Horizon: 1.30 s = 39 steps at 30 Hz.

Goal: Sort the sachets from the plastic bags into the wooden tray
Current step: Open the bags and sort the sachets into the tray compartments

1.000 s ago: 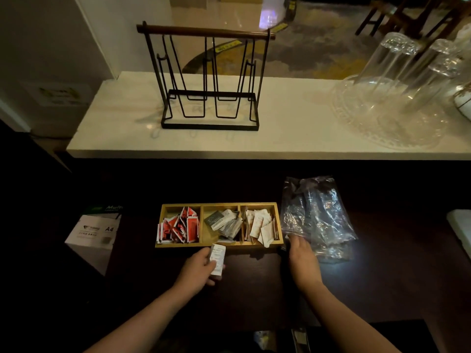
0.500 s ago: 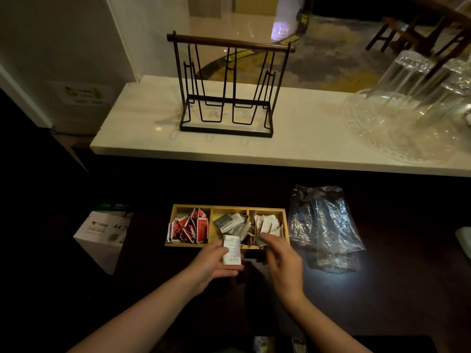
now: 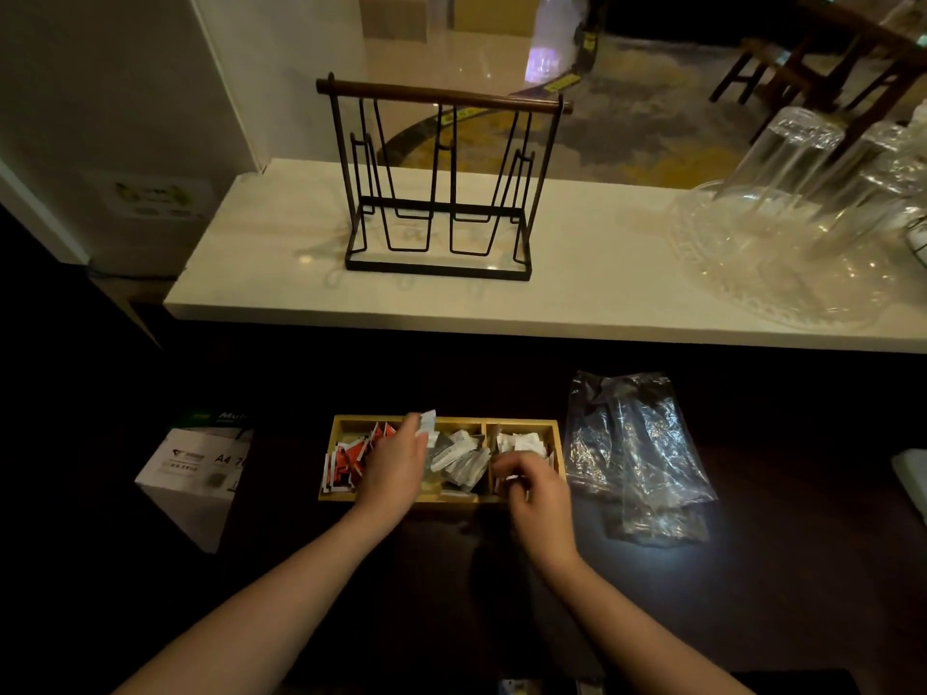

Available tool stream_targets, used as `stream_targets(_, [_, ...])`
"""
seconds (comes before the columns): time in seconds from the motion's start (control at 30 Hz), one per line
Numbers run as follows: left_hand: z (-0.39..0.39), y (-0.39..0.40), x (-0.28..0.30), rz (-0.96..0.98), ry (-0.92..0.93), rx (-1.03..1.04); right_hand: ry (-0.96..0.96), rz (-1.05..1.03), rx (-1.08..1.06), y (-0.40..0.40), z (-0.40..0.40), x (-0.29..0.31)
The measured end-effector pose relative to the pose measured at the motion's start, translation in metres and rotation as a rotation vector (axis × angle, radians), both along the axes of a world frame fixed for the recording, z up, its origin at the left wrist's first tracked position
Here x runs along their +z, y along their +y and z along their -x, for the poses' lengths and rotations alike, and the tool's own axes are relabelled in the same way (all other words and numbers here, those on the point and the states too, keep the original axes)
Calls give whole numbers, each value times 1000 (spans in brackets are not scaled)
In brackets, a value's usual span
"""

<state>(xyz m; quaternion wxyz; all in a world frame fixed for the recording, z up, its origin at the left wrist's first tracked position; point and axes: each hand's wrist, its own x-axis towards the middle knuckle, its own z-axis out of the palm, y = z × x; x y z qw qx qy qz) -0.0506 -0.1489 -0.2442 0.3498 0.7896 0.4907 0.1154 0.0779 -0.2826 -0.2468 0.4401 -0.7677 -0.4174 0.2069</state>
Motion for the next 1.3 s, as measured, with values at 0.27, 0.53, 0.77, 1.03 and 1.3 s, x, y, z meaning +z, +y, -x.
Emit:
stream_targets(0.27, [-39, -20, -31, -295, 513, -411, -244, 195, -75, 7, -45, -13])
stream_targets(0.53, [-40, -28, -52, -278, 535, -418, -464, 442, 251, 25, -33, -31])
stream_targets(0.77, [-23, -20, -55, -356, 424, -431, -590, 382, 210, 26, -38, -47])
stream_targets(1.03, [-16, -15, -58, -413, 516, -584, -655, 398, 122, 41, -31, -57])
stream_targets(1.3, [-7, -2, -60, -524, 569, -673, -638, 383, 191, 34, -40, -46])
